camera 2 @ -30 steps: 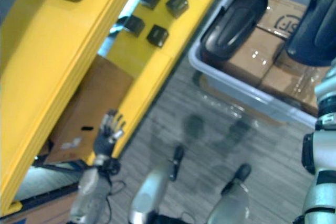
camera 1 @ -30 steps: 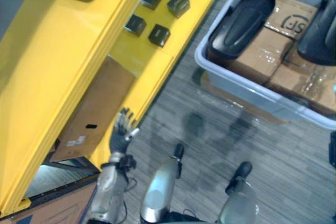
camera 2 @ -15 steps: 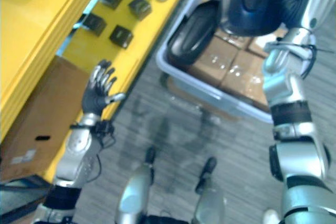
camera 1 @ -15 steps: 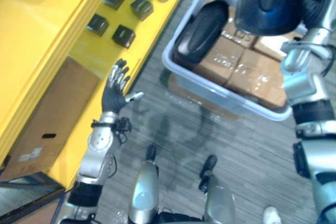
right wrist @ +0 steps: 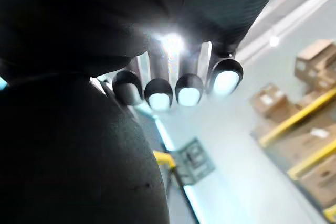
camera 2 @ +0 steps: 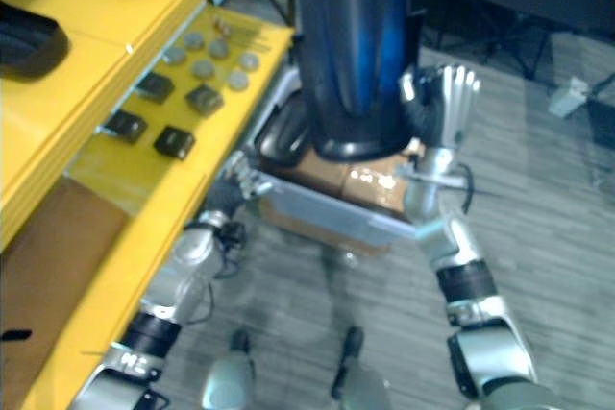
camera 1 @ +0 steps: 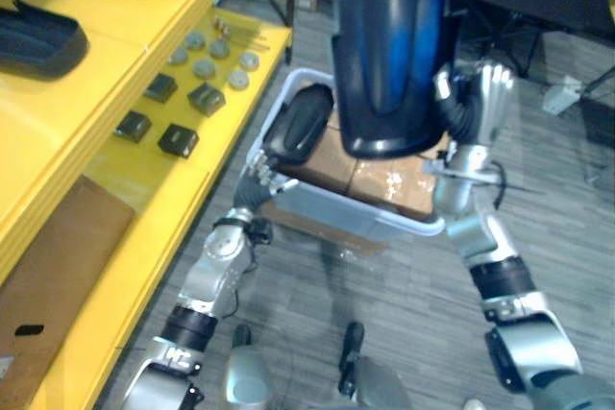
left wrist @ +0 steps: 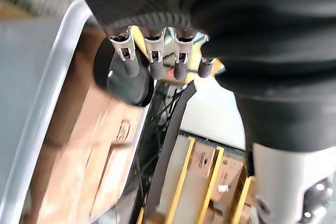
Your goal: Walk over and take plastic housings, then place them on the shelf
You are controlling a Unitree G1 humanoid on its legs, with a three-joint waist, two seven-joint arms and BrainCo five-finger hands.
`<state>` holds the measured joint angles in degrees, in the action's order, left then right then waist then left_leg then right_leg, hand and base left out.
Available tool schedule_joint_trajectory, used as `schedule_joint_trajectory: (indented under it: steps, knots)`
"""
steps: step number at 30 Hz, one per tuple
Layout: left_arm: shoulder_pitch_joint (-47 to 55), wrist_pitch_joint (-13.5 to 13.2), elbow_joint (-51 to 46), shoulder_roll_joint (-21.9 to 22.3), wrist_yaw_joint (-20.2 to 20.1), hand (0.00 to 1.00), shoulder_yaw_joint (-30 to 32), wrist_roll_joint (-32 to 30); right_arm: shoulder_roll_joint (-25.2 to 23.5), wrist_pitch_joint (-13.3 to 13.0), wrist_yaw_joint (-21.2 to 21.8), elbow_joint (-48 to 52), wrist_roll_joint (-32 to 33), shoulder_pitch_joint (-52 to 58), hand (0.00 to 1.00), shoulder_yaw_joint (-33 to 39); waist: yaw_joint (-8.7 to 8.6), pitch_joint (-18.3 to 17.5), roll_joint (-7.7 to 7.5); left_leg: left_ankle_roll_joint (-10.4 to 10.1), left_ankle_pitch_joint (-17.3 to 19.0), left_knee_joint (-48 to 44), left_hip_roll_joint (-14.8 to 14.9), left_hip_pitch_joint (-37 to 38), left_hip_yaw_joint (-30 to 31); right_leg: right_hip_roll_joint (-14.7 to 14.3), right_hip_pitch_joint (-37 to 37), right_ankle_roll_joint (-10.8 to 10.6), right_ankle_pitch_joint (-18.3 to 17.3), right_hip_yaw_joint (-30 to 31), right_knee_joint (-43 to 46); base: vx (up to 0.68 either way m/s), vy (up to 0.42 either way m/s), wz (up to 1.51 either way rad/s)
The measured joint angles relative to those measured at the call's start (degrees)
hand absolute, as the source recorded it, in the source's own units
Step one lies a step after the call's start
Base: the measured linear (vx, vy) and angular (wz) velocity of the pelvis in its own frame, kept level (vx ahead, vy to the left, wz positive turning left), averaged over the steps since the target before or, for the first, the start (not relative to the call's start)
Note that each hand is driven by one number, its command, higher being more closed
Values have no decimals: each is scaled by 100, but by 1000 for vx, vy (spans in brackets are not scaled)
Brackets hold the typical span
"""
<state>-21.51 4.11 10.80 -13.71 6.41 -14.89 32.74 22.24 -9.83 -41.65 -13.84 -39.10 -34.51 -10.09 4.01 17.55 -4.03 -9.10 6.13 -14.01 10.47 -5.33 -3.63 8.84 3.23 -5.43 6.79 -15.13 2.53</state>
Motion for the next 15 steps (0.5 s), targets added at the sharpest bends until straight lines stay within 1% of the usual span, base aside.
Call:
schedule_joint_trajectory:
  steps: [2, 4, 7, 12, 15]
  knots:
    - [0, 7, 18, 92, -32, 0, -25, 124, -6, -78, 86, 0, -57, 6, 100, -93, -2, -37, 13, -14, -10, 45, 4, 29, 0, -5, -34, 5, 15, -3, -40, -59, -9, -1]
    - [-1, 5, 26, 89, -80, 0, -143, 494, -6, -155, 162, 0, -242, 6, 100, -206, 0, -71, 22, -19, -15, 65, -5, 17, -6, -7, -40, 2, 56, -5, -115, -41, 2, -2]
    - [-1, 7, 120, 108, -107, 0, -183, 757, -10, -165, 185, -1, -378, 9, 100, -394, 3, -71, 22, -23, -32, 85, -12, 12, -3, -7, -40, 4, 79, -10, -140, -11, 3, 0]
    - [-8, 4, 119, 146, -93, 0, -231, 788, -17, -181, 285, -1, -466, 14, 100, -521, 14, -79, 15, -32, -86, 146, -26, 15, 11, -14, -56, -2, 136, -31, -219, 15, 4, 2]
    - [-9, 4, 119, 175, -6, 0, -230, 793, -17, -150, 285, -3, -462, 64, 100, -525, 3, -86, 11, -32, -85, 144, -30, 38, 35, -19, -133, -10, 142, -48, -273, 29, 10, 6]
